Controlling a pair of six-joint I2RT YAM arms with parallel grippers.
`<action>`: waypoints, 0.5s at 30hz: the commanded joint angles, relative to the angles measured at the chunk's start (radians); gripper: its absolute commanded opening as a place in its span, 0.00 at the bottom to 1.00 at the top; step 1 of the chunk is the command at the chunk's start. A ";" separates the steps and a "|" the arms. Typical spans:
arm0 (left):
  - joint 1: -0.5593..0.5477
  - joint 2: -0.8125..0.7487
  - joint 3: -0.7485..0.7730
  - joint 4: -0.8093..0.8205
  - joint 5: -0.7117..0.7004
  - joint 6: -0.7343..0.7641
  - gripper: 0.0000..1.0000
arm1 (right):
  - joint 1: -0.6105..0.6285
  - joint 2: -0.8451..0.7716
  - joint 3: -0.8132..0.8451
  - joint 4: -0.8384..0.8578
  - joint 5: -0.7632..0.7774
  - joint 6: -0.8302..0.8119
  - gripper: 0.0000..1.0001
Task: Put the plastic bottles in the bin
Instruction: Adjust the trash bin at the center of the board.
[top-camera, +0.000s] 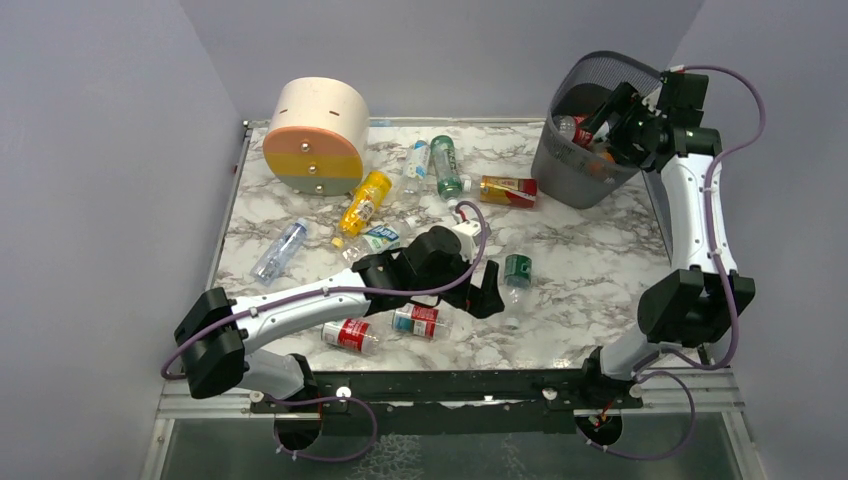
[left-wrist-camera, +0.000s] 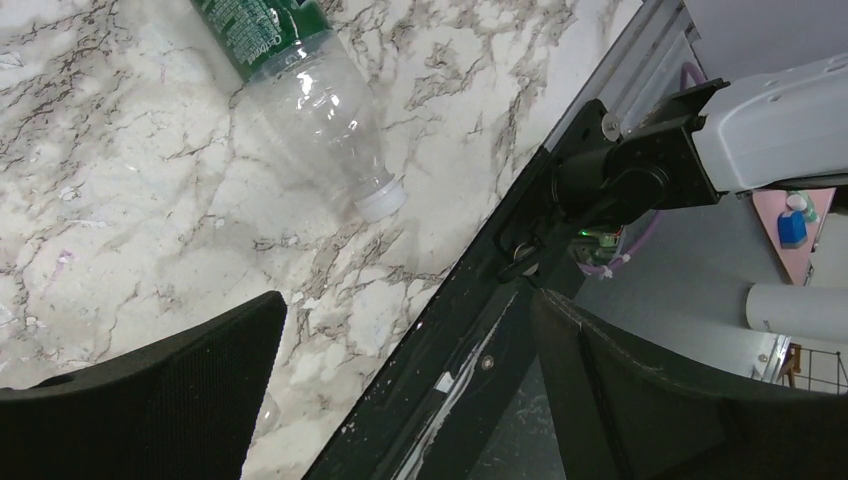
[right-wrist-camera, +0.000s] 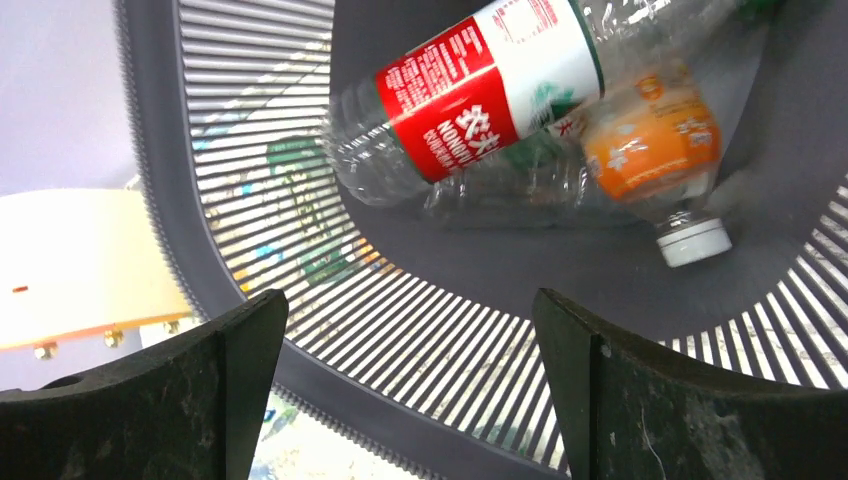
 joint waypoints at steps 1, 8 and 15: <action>-0.006 0.009 0.029 0.018 -0.009 0.026 0.99 | -0.002 0.082 0.115 -0.076 0.018 -0.008 0.96; -0.007 0.040 0.049 -0.011 -0.018 0.054 0.99 | -0.002 0.197 0.323 -0.113 0.008 0.003 0.96; -0.007 0.108 0.082 -0.020 -0.029 0.063 0.99 | -0.003 0.244 0.463 -0.114 -0.031 0.006 0.97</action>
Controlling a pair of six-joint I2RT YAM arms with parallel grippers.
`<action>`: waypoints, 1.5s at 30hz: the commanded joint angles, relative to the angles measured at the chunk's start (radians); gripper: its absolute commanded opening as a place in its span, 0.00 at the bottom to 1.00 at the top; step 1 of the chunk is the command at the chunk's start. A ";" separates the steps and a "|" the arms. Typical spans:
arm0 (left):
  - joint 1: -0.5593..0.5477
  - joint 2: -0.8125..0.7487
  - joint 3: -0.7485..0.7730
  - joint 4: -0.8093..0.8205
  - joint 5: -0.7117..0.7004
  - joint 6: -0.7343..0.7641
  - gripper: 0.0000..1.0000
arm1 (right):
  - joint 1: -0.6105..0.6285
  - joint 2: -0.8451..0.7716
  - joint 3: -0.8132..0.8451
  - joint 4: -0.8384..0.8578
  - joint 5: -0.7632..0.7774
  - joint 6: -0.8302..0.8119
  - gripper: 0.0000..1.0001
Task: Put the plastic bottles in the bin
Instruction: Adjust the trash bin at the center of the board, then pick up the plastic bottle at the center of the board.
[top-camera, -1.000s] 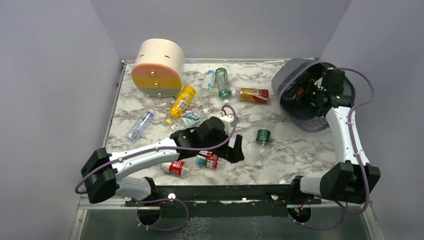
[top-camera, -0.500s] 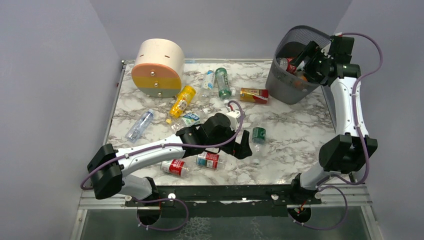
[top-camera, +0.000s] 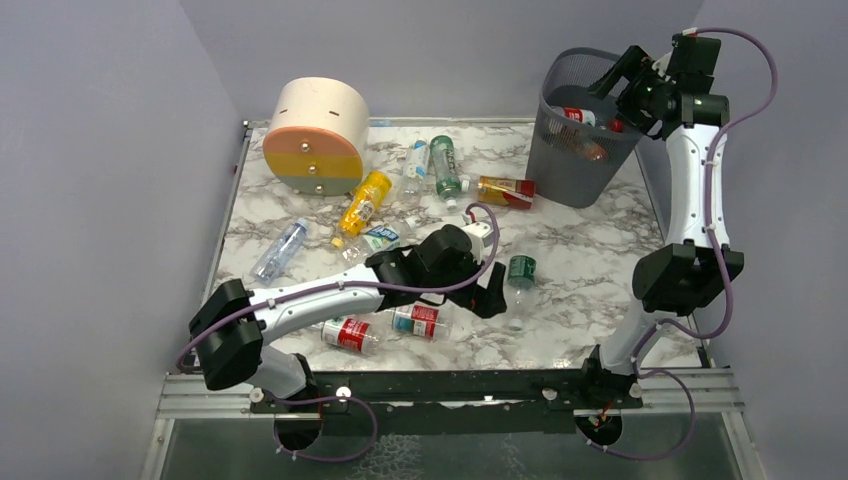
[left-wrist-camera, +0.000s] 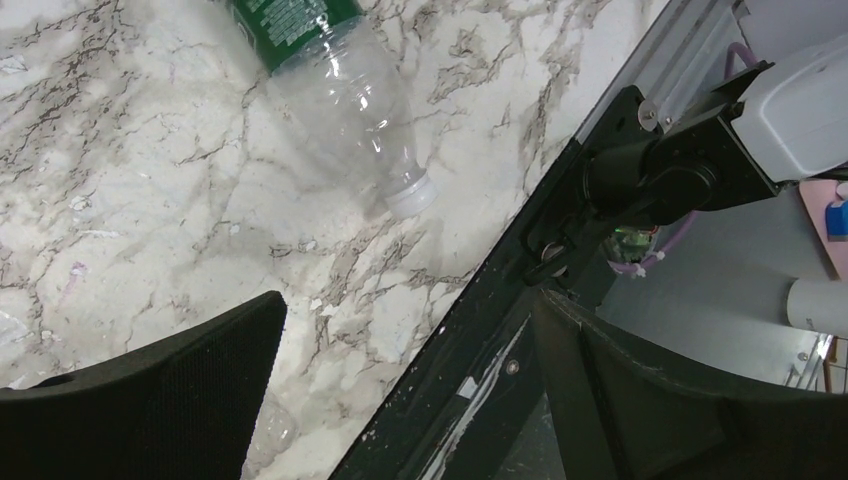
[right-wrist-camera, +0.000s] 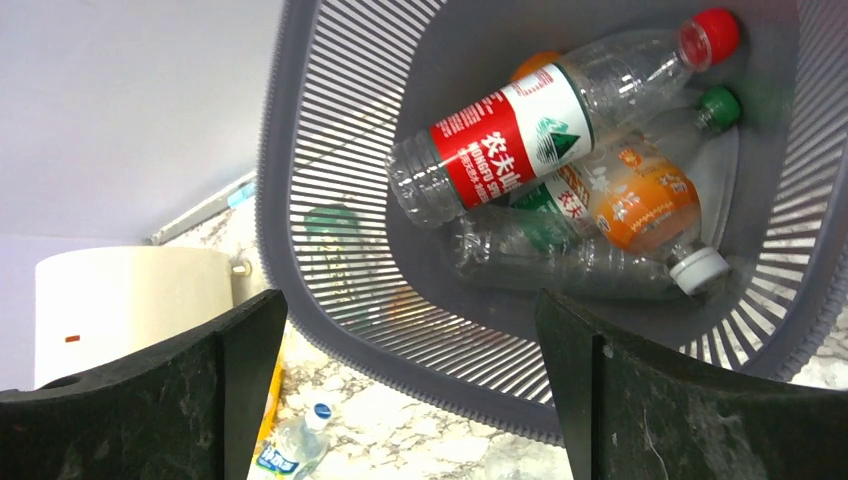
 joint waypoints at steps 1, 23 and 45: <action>-0.007 0.055 0.053 0.002 -0.028 0.015 0.99 | -0.004 0.009 0.074 -0.020 -0.038 0.006 0.98; -0.045 0.473 0.257 0.140 -0.118 -0.128 0.99 | -0.003 -0.444 -0.256 0.018 -0.210 -0.007 1.00; -0.070 0.777 0.558 0.012 -0.329 -0.232 0.97 | -0.003 -0.631 -0.568 0.000 -0.213 -0.014 1.00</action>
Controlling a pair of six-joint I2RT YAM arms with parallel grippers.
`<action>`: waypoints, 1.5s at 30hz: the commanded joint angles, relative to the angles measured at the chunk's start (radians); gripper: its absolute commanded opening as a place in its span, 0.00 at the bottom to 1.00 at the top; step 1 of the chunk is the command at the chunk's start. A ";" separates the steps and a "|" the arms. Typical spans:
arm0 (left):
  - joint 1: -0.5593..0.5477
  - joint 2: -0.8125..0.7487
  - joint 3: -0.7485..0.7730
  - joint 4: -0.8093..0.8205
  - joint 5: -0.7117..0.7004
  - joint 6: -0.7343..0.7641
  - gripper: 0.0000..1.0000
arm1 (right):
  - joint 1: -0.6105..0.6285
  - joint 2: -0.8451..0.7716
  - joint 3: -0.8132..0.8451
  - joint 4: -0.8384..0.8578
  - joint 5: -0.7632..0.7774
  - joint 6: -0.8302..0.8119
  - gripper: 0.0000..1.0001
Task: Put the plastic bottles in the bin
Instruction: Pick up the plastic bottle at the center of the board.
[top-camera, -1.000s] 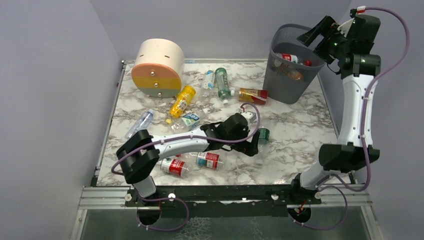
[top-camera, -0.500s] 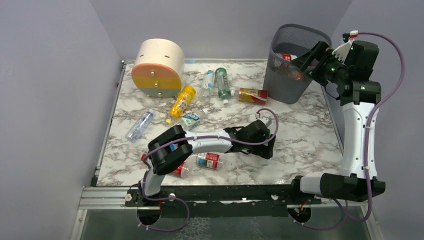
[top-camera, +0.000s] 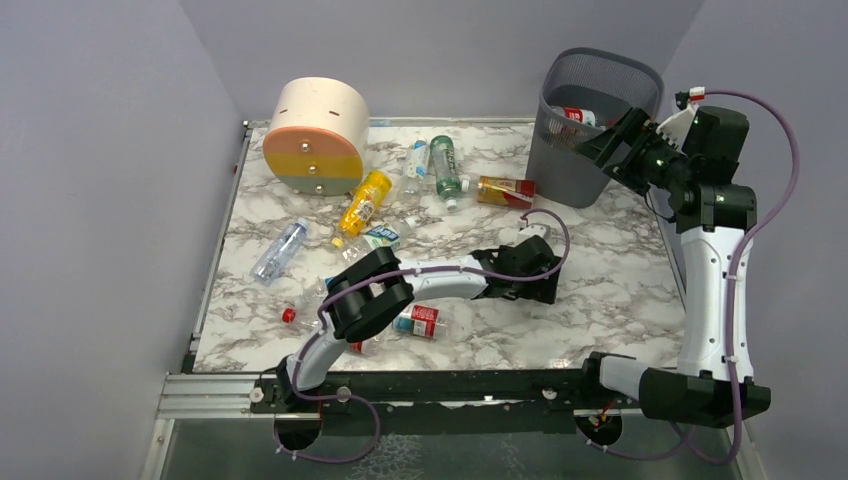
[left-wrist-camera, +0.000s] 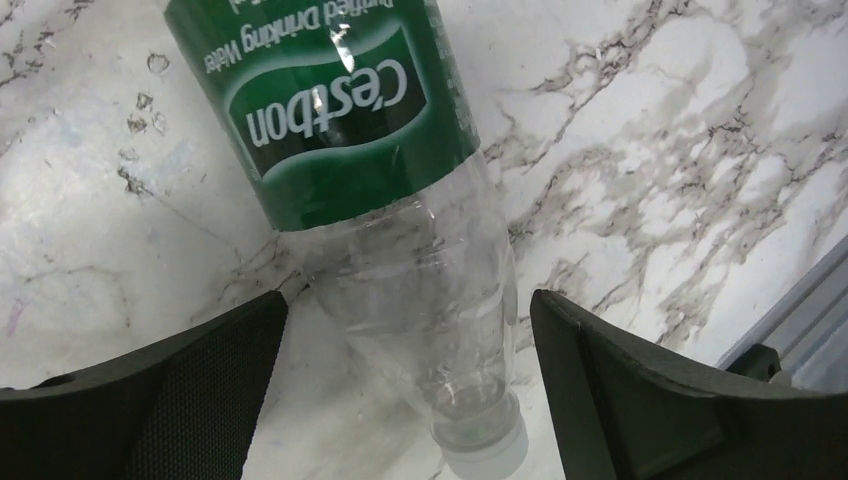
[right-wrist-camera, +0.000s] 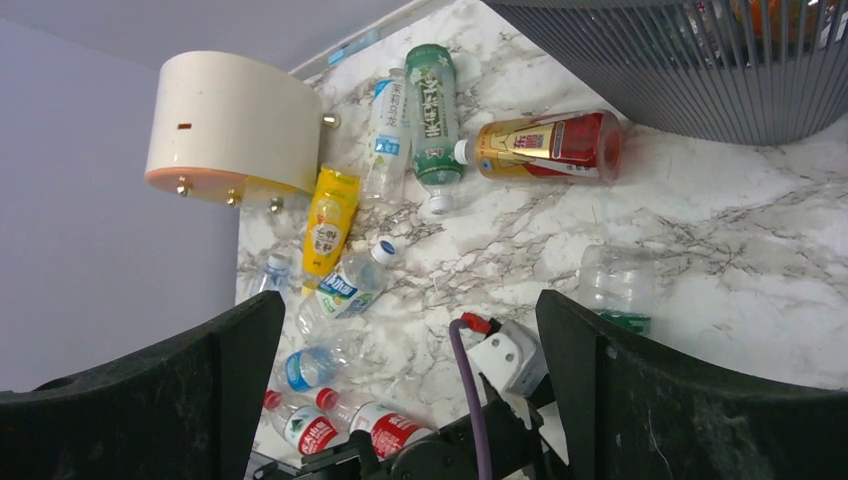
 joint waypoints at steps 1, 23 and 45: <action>0.001 0.052 0.045 -0.044 -0.056 -0.011 0.95 | -0.004 -0.031 -0.038 -0.007 0.009 -0.013 1.00; 0.007 -0.260 -0.268 -0.025 -0.061 0.020 0.56 | -0.004 -0.070 -0.169 0.020 -0.034 -0.006 1.00; -0.004 -0.795 -0.643 -0.040 -0.041 0.000 0.57 | 0.149 -0.011 -0.272 0.061 -0.156 0.016 1.00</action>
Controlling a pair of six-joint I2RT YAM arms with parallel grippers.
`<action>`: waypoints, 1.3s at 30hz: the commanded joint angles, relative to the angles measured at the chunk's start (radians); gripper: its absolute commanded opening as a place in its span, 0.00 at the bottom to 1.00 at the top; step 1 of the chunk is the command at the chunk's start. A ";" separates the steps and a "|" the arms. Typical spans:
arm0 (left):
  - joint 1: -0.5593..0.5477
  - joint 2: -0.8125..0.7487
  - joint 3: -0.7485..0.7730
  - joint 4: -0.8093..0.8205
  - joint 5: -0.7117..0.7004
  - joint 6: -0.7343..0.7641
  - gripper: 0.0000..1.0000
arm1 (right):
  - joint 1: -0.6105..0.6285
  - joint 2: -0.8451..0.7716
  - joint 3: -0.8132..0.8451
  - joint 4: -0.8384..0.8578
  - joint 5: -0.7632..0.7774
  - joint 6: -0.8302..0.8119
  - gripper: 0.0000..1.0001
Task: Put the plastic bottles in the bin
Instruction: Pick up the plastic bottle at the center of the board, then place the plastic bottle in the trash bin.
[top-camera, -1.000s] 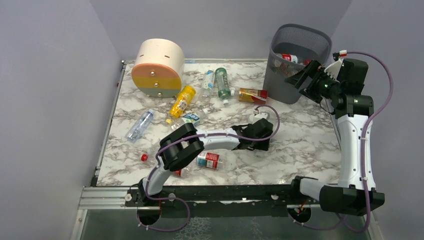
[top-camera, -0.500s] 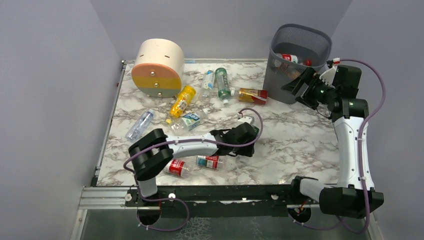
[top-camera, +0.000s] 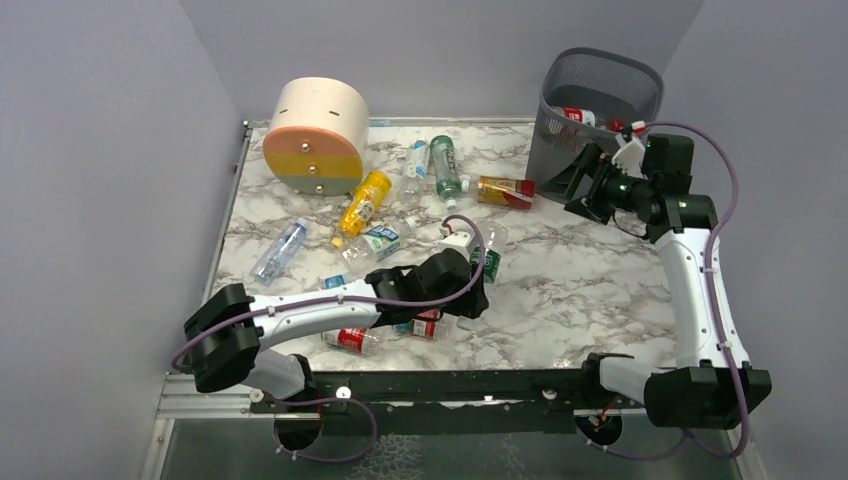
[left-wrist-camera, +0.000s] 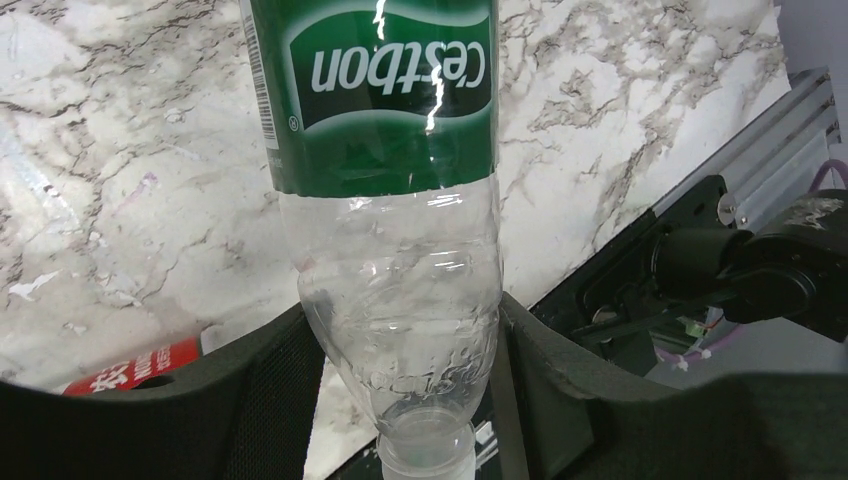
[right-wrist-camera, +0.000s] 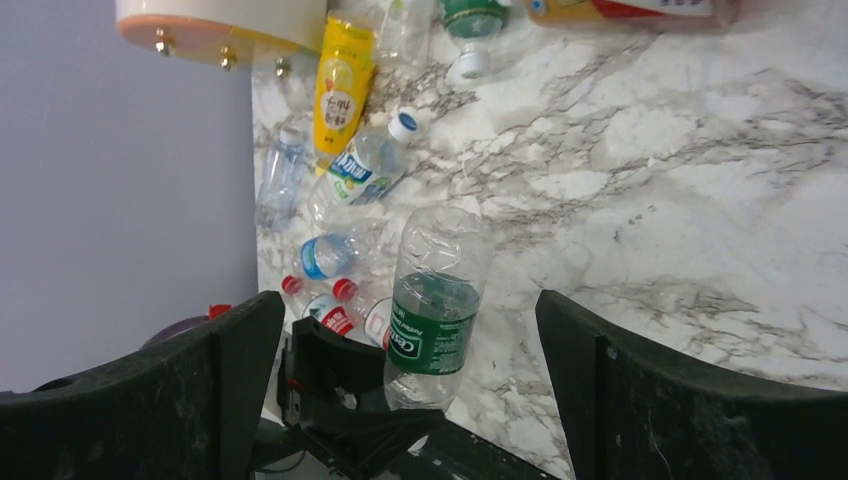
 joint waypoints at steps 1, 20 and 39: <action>-0.003 -0.091 -0.041 -0.019 -0.004 -0.005 0.57 | 0.114 0.027 -0.026 0.057 -0.007 0.029 1.00; -0.003 -0.311 -0.132 -0.020 -0.005 -0.005 0.59 | 0.475 0.137 -0.072 0.136 0.177 0.144 1.00; -0.003 -0.322 -0.120 -0.001 0.007 -0.001 0.60 | 0.545 0.171 -0.118 0.223 0.139 0.199 0.94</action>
